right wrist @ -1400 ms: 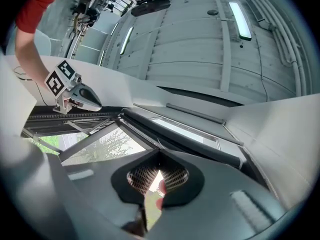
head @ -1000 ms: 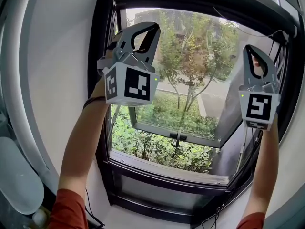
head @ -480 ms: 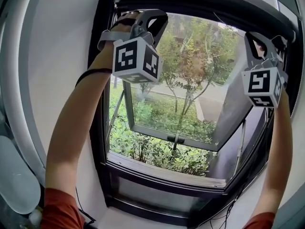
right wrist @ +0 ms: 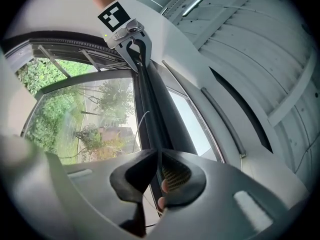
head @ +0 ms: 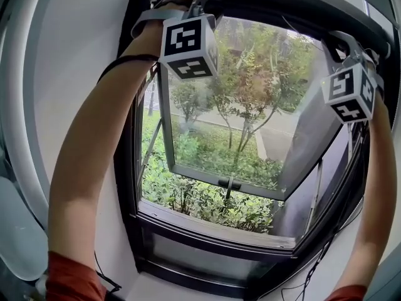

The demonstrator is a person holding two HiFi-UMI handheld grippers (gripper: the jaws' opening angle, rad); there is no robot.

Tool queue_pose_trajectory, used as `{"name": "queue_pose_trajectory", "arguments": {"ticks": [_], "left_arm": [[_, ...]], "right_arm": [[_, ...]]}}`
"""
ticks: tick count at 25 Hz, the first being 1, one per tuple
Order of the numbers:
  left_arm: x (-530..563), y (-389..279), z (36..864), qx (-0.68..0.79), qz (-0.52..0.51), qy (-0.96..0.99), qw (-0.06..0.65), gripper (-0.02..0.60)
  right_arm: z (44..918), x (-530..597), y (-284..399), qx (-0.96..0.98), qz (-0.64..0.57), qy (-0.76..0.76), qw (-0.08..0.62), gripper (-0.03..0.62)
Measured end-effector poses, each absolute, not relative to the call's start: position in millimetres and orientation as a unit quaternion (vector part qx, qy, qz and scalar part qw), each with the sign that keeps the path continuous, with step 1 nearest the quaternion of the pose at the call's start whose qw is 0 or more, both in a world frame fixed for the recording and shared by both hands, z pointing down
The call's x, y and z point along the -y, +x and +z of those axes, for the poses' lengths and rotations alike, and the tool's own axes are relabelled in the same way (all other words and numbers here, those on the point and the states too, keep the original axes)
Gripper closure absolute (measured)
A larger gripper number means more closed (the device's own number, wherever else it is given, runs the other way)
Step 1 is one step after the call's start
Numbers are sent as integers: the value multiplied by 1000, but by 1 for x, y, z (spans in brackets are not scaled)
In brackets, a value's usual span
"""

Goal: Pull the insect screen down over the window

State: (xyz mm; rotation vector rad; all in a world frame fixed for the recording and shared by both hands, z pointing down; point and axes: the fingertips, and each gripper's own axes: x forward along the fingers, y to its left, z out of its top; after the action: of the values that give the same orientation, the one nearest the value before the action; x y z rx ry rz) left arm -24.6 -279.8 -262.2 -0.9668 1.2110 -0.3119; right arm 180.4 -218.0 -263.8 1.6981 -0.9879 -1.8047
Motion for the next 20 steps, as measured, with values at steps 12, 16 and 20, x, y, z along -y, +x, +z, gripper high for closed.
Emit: {"name": "queue_pose_trajectory", "arguments": {"ticks": [12, 16, 20], "left_arm": [[301, -32, -279, -557, -176, -450, 675, 520], [305, -32, -281, -557, -191, -447, 673, 520], [308, -29, -283, -552, -201, -446, 675, 520]], "right_arm": [[-275, 226, 190, 353, -646, 619, 273, 542], [-279, 227, 192, 349, -645, 621, 277, 542], [-281, 230, 194, 347, -642, 621, 287, 542]]}}
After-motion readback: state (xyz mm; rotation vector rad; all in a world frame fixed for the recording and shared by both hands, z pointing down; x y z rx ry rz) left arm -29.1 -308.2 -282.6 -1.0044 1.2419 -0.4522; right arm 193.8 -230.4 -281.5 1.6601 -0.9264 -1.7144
